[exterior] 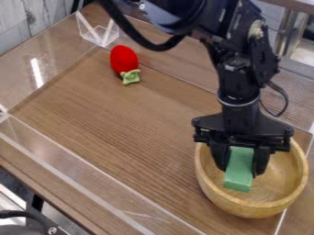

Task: Put the green stick in the brown bowl

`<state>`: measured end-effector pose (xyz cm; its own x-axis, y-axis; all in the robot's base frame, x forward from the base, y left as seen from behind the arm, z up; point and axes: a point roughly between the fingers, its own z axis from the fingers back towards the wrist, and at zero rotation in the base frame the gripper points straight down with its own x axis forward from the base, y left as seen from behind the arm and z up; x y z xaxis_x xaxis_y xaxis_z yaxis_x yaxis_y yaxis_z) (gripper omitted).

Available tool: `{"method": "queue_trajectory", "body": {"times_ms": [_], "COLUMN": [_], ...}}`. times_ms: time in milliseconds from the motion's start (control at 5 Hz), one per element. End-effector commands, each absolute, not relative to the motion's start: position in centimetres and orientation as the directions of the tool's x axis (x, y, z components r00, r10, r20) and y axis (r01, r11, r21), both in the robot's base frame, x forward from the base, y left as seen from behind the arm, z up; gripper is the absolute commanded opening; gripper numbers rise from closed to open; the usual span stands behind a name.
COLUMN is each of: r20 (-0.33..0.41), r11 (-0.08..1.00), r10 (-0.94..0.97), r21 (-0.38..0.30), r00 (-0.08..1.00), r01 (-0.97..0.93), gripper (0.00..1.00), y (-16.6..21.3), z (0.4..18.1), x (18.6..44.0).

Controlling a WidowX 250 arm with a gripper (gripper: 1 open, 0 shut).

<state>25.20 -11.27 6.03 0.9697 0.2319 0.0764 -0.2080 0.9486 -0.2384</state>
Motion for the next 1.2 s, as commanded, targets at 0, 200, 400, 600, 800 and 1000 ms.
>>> {"method": "queue_trajectory", "body": {"times_ms": [0,200,400,600,800,1000], "r20": [0.114,0.114,0.114,0.109,0.109,0.114], "r11": [0.942,0.941,0.941,0.942,0.944,0.947], "r10": [0.244,0.246,0.249,0.249,0.248,0.246], "r21": [-0.263,-0.264,-0.265,-0.260,-0.250,-0.238], "r00": [0.963,0.962,0.962,0.962,0.963,0.963], "r01": [-0.207,-0.210,-0.212,-0.214,-0.215,-0.214], "gripper": [0.00,0.00,0.00,1.00,1.00,1.00], "y": [-11.4,-11.4,-11.3,-11.2,-11.0,-10.6], "z": [7.1,7.1,7.1,7.3,7.8,8.3], "x": [26.2,26.3,26.3,26.3,26.4,26.4]}}
